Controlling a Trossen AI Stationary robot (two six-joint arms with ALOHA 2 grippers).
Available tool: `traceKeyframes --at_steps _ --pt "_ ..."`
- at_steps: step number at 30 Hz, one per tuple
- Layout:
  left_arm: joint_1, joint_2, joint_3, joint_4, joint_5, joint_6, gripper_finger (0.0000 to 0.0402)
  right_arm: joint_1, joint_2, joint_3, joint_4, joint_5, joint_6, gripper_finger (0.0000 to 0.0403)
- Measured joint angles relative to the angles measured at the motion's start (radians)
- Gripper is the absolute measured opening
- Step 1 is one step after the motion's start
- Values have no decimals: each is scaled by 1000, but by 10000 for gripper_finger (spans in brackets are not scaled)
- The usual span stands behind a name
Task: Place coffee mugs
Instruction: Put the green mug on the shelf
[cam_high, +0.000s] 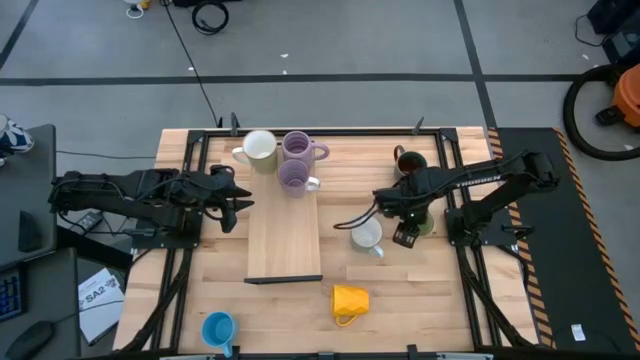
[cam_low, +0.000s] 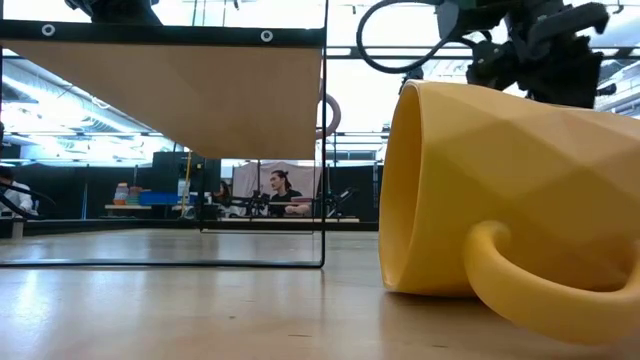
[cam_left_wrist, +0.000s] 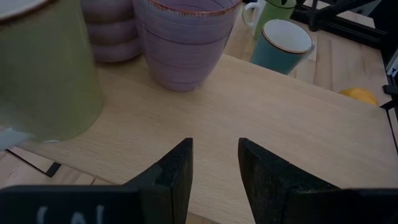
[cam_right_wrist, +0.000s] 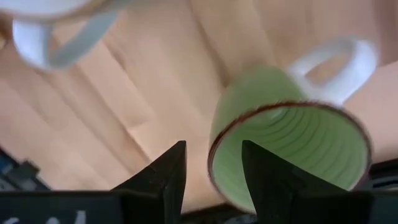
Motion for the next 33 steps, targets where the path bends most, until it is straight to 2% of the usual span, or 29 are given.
traceKeyframes --at_steps 11,19,25,29,33 --pt "0 0 0 0 0 1 135 0 4 -5 51 75 109 160" --pt "0 0 0 -1 0 2 134 0 5 -66 91 74 202 160" --pt "0 0 0 -1 0 2 135 0 5 -102 130 75 212 158" --pt "0 0 0 -1 0 3 134 1 5 -107 143 90 211 139" --pt "0 0 0 -1 0 3 135 2 5 -107 143 120 211 98"
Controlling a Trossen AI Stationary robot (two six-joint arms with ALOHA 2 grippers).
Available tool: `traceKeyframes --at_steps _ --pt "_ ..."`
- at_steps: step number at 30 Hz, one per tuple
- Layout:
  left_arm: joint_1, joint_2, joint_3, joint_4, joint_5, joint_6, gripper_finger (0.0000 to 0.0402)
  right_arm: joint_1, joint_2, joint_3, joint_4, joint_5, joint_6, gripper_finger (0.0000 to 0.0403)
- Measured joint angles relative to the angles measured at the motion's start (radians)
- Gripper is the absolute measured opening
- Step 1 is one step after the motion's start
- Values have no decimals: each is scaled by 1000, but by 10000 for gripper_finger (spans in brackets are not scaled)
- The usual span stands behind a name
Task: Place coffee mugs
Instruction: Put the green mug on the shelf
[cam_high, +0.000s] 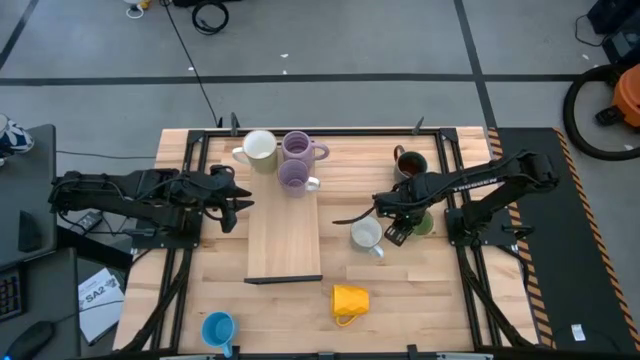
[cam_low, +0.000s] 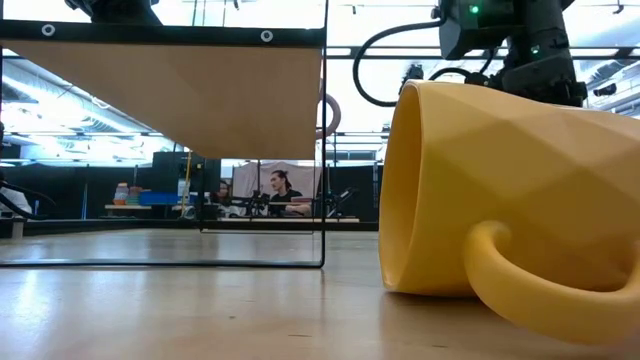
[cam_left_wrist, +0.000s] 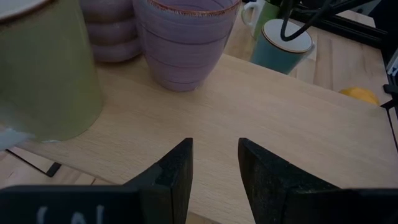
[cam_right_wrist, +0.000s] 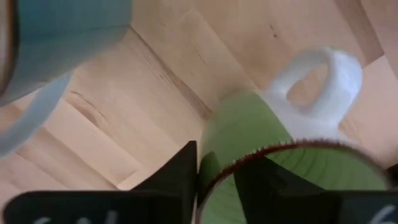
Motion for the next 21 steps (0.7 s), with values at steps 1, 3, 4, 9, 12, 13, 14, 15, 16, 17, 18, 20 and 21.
traceKeyframes --at_steps 1,3,4,9,12,13,14,15,16,17,18,20,21 --pt "0 0 0 0 0 0 135 0 0 0 -1 0 0 86" --pt "0 0 0 0 0 0 135 0 0 0 -2 2 -1 60" --pt "0 0 0 0 0 0 134 0 0 0 -2 3 -4 47" --pt "0 0 0 0 0 0 135 0 0 0 -1 14 -23 22" --pt "0 0 0 0 0 0 135 0 0 0 -4 16 -28 22" --pt "0 0 0 0 0 0 135 0 0 0 -7 16 -31 22" --pt "0 0 0 0 0 0 135 0 0 0 -12 16 -37 23" --pt "0 0 0 0 0 0 135 0 0 0 -18 17 -43 23" --pt "0 0 0 0 0 0 134 0 0 0 -24 17 -47 23" --pt "0 0 0 0 0 0 134 0 0 0 -32 17 -55 23" --pt "0 0 0 0 0 0 135 0 0 0 -41 16 -64 23" --pt "0 0 0 0 0 0 135 0 1 15 -78 14 -90 23" --pt "0 0 0 0 0 0 135 0 1 29 -99 13 -103 23"
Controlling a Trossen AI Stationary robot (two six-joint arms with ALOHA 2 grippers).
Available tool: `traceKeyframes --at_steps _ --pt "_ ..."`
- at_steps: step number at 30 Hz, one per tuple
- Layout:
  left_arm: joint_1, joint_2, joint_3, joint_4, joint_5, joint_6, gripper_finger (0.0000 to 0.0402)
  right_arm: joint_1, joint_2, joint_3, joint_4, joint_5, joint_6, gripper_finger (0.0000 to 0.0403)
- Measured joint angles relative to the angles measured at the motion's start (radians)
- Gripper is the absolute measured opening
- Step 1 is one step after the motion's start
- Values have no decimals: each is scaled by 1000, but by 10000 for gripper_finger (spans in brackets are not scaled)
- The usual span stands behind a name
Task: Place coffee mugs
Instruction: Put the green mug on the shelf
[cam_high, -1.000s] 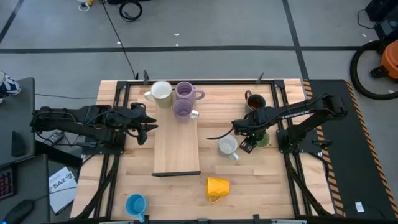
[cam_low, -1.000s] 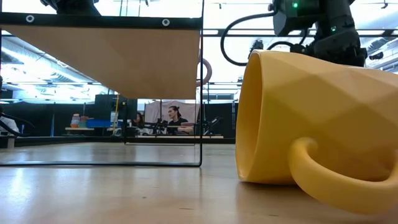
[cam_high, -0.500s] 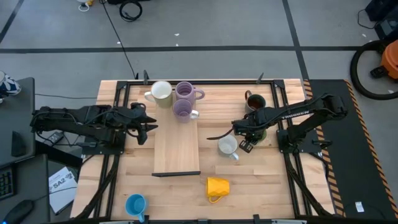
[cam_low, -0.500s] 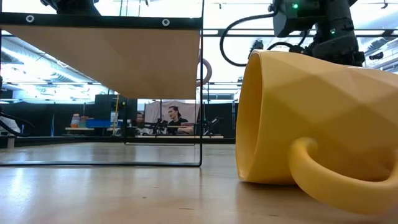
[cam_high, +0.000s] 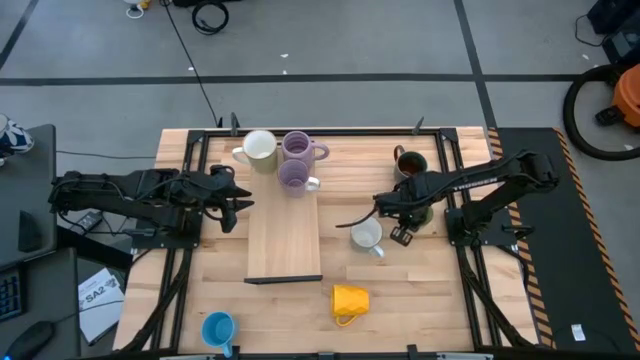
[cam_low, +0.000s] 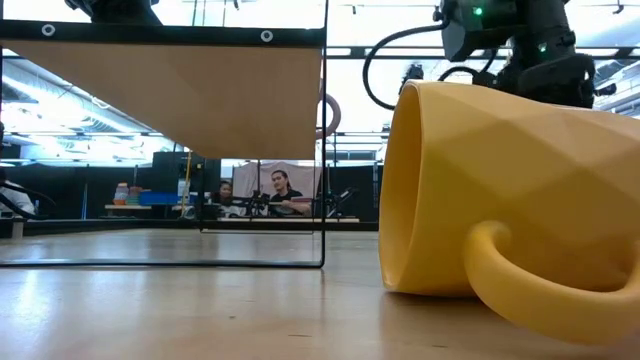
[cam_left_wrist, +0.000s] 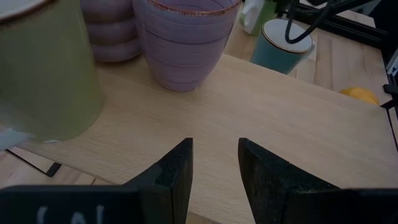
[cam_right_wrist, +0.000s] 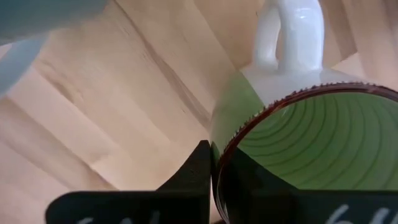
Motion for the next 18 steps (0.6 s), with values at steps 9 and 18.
traceKeyframes --at_steps 9,18 --pt "0 0 0 0 0 0 135 0 0 256 -265 21 -155 23" --pt "0 0 0 0 0 -1 135 0 0 521 -315 13 -286 23"
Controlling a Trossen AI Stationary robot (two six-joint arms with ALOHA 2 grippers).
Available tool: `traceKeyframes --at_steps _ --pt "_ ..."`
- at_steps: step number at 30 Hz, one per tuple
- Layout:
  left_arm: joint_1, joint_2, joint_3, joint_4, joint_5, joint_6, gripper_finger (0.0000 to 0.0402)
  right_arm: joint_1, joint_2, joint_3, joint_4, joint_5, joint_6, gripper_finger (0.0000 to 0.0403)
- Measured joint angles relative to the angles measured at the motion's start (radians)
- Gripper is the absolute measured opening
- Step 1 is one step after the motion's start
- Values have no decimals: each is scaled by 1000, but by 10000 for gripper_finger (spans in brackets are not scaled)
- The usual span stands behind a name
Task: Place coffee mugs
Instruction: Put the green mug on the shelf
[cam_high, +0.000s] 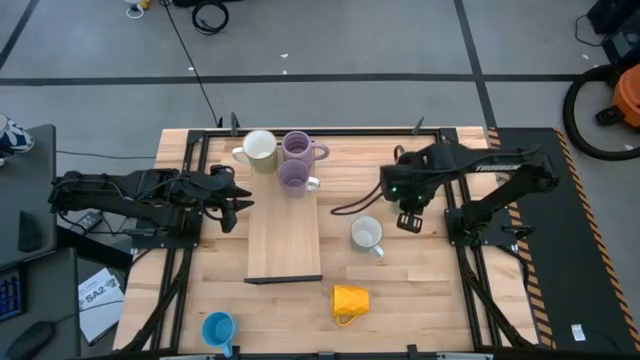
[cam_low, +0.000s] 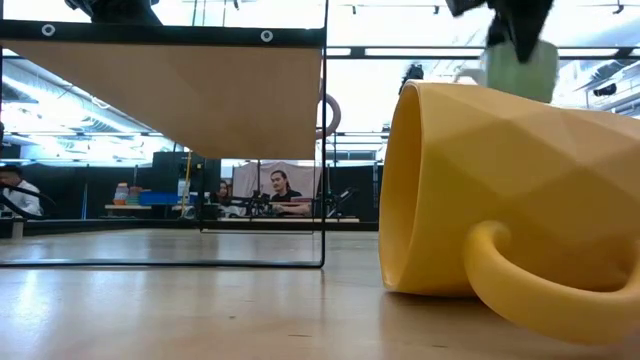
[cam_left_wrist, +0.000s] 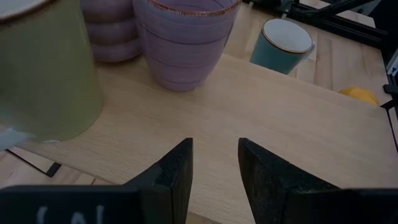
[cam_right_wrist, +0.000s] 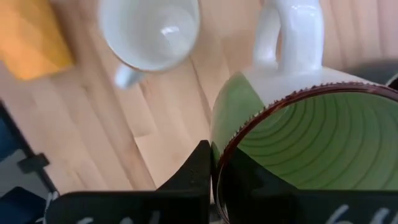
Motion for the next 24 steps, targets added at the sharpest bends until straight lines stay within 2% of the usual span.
traceKeyframes --at_steps 10,24 --pt "0 0 0 1 0 -1 135 0 37 171 -1 10 -109 23" --pt "0 0 0 9 0 0 135 14 404 674 -30 11 -515 23"
